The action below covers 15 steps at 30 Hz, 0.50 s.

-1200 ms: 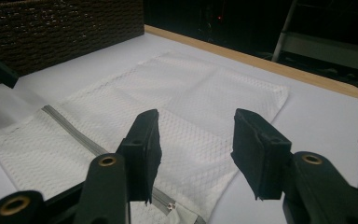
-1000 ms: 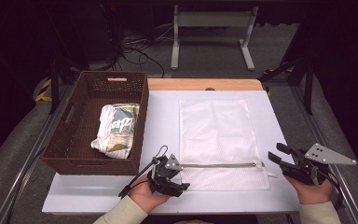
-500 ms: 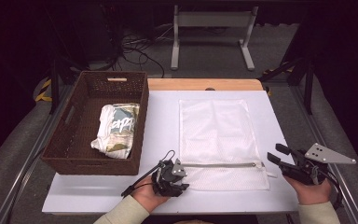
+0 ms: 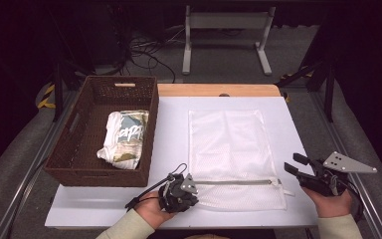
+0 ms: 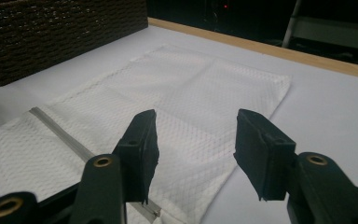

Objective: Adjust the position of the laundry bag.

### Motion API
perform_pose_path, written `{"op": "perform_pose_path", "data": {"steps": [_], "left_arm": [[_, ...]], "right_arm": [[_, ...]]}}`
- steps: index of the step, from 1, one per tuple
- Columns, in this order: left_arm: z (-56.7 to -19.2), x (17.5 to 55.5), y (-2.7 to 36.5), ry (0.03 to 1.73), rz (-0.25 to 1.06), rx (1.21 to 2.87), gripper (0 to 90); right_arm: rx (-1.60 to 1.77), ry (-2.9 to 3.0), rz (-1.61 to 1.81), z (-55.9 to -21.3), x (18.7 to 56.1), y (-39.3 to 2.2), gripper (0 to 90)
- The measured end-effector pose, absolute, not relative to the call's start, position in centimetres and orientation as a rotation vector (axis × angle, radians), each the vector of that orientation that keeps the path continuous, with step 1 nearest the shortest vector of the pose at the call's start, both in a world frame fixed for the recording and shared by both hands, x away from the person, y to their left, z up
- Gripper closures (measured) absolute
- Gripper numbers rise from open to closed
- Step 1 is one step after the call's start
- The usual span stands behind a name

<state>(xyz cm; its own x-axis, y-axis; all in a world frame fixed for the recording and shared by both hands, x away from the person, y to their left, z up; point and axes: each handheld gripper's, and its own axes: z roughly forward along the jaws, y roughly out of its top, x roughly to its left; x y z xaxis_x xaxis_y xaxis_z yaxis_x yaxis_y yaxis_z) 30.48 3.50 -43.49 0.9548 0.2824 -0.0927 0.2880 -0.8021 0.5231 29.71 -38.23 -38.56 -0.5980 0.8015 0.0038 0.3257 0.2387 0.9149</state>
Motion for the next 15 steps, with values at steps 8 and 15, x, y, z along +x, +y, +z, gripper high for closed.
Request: {"op": "perform_pose_path", "data": {"steps": [8, 15], "left_arm": [[-43.5, 30.5, 3.6, 0.384, -0.143, 2.563, 77.5], [-41.8, 31.4, 5.2, 0.514, -0.039, 2.337, 53.8]], "right_arm": [[1.030, 2.085, 1.316, -38.6, 29.8, -38.2, 53.4], [1.036, 2.121, 1.305, -38.8, 29.8, -38.1, 57.3]]}}
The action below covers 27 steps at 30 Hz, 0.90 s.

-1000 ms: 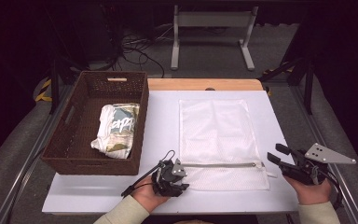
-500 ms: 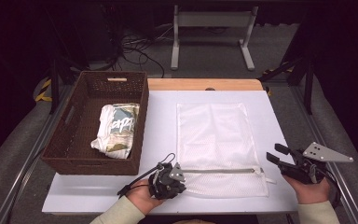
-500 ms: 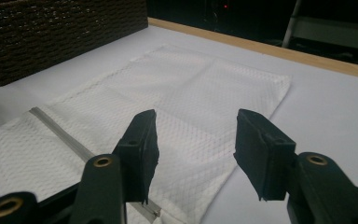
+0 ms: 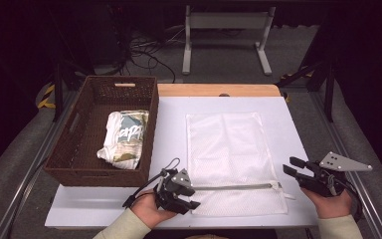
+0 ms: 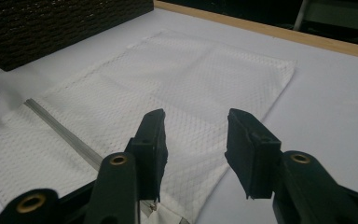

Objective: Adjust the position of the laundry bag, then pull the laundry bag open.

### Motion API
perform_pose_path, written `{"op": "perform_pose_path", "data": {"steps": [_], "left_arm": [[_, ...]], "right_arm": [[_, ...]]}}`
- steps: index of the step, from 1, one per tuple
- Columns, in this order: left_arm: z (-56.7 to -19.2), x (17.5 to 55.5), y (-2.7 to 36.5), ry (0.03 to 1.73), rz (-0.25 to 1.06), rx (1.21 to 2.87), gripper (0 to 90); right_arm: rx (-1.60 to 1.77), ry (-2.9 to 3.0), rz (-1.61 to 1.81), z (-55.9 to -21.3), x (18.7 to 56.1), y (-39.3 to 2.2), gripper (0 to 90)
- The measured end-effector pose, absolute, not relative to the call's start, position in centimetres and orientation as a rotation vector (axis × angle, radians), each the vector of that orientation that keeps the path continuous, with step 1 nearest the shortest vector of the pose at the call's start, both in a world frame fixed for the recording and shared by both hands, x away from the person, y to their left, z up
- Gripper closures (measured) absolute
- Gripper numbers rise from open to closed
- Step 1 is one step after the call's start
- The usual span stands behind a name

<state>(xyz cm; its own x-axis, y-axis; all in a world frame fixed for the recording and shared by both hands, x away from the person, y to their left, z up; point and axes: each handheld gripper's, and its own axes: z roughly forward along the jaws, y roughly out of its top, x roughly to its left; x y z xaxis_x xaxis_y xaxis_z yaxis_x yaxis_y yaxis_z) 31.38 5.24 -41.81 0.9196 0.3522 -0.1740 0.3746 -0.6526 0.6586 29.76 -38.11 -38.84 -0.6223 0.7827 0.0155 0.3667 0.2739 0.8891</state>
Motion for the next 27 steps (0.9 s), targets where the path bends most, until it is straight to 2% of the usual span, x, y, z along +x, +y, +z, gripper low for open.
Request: {"op": "perform_pose_path", "data": {"steps": [5, 9, 20, 27], "left_arm": [[-40.6, 31.8, 6.9, 0.619, 0.106, 2.124, 48.4], [-40.4, 32.0, 7.4, 0.664, 0.213, 2.060, 46.7], [-41.1, 32.7, 7.2, 0.721, 0.332, 2.064, 43.6], [-41.6, 32.9, 6.8, 0.722, 0.346, 2.100, 43.1]], "right_arm": [[1.038, 2.139, 1.301, -38.9, 29.6, -38.1, 58.5], [1.074, 2.157, 1.280, -39.0, 29.6, -38.2, 58.8], [1.198, 2.211, 1.179, -40.4, 30.3, -38.9, 56.7], [1.279, 2.307, 1.077, -41.9, 31.1, -38.6, 56.4]]}}
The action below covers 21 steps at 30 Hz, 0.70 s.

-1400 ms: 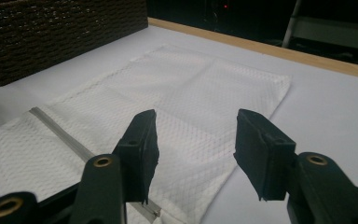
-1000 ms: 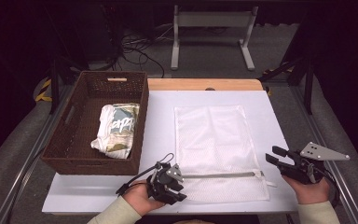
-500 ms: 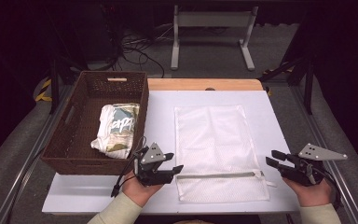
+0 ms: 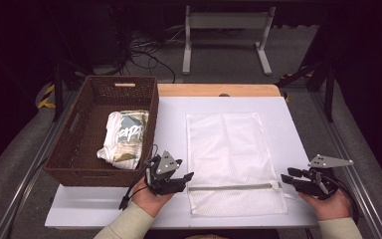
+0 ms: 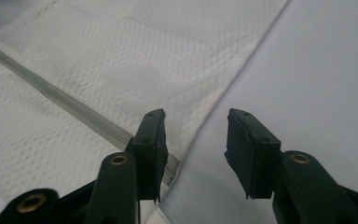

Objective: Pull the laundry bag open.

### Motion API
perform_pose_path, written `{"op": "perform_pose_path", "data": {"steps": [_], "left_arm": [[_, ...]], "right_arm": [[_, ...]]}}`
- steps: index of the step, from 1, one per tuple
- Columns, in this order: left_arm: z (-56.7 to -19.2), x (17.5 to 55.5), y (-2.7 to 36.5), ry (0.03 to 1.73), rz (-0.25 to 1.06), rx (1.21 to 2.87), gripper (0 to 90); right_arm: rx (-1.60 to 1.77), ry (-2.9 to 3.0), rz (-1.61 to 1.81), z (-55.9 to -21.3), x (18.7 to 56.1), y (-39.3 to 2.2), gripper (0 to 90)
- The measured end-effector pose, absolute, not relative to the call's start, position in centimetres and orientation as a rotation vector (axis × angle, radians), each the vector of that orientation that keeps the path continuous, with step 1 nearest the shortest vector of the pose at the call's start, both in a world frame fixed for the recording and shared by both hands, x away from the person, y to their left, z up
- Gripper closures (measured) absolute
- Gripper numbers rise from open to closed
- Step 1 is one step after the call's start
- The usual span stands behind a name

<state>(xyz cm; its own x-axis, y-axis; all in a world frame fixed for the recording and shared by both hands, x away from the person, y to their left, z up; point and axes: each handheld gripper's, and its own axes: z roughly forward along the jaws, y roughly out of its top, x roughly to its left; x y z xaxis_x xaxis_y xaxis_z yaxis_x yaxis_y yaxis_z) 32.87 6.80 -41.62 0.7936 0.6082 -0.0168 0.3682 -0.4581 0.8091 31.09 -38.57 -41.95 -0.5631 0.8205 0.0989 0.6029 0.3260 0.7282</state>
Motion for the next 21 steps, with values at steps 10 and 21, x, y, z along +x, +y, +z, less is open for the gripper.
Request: {"op": "perform_pose_path", "data": {"steps": [10, 21], "left_arm": [[-42.2, 32.8, 6.2, 0.678, 0.364, 2.146, 42.5], [-42.4, 32.9, 6.2, 0.668, 0.360, 2.151, 42.6]], "right_arm": [[1.296, 2.396, 1.010, -43.1, 31.6, -37.6, 53.8], [1.303, 2.457, 0.960, -43.7, 31.8, -36.7, 55.8]]}}
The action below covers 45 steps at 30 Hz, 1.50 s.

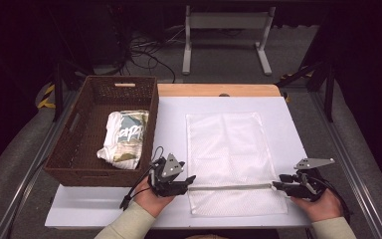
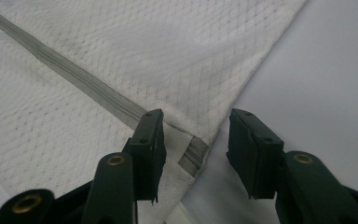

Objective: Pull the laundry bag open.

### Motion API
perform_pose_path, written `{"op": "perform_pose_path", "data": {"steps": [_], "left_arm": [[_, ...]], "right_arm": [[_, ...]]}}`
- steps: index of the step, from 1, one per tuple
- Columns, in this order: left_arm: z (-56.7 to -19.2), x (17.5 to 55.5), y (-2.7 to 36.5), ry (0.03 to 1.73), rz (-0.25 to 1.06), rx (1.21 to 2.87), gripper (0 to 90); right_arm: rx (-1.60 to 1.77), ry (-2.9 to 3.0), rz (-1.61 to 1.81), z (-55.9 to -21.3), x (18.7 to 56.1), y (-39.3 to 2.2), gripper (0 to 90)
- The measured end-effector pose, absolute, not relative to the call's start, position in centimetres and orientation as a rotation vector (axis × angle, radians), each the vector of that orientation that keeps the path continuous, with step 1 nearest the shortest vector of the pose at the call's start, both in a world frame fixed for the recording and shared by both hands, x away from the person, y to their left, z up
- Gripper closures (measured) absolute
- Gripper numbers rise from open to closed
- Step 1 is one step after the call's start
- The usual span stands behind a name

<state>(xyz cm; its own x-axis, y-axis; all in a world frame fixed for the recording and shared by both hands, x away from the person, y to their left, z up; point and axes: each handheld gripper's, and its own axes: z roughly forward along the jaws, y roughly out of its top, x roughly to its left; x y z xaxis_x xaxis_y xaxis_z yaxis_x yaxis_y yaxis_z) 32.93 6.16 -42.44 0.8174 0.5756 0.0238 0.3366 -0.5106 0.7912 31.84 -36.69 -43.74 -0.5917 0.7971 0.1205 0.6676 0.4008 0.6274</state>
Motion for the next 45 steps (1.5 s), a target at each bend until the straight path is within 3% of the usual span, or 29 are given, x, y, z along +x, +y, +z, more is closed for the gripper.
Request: {"op": "perform_pose_path", "data": {"steps": [6, 16, 33, 45], "left_arm": [[-42.5, 32.9, 6.1, 0.654, 0.373, 2.156, 42.6], [-42.5, 32.7, 6.0, 0.652, 0.384, 2.163, 42.6], [-41.4, 33.2, 5.0, 0.642, 0.288, 2.080, 42.0], [-39.1, 32.9, 0.0, 0.532, 0.124, 2.024, 44.2]], "right_arm": [[1.295, 2.470, 0.906, -43.7, 31.7, -36.0, 62.4], [1.264, 2.482, 0.883, -43.6, 31.6, -35.6, 84.2], [1.282, 2.479, 1.078, -42.0, 31.4, -36.0, 86.1], [1.281, 2.466, 1.158, -41.4, 31.3, -36.0, 86.3]]}}
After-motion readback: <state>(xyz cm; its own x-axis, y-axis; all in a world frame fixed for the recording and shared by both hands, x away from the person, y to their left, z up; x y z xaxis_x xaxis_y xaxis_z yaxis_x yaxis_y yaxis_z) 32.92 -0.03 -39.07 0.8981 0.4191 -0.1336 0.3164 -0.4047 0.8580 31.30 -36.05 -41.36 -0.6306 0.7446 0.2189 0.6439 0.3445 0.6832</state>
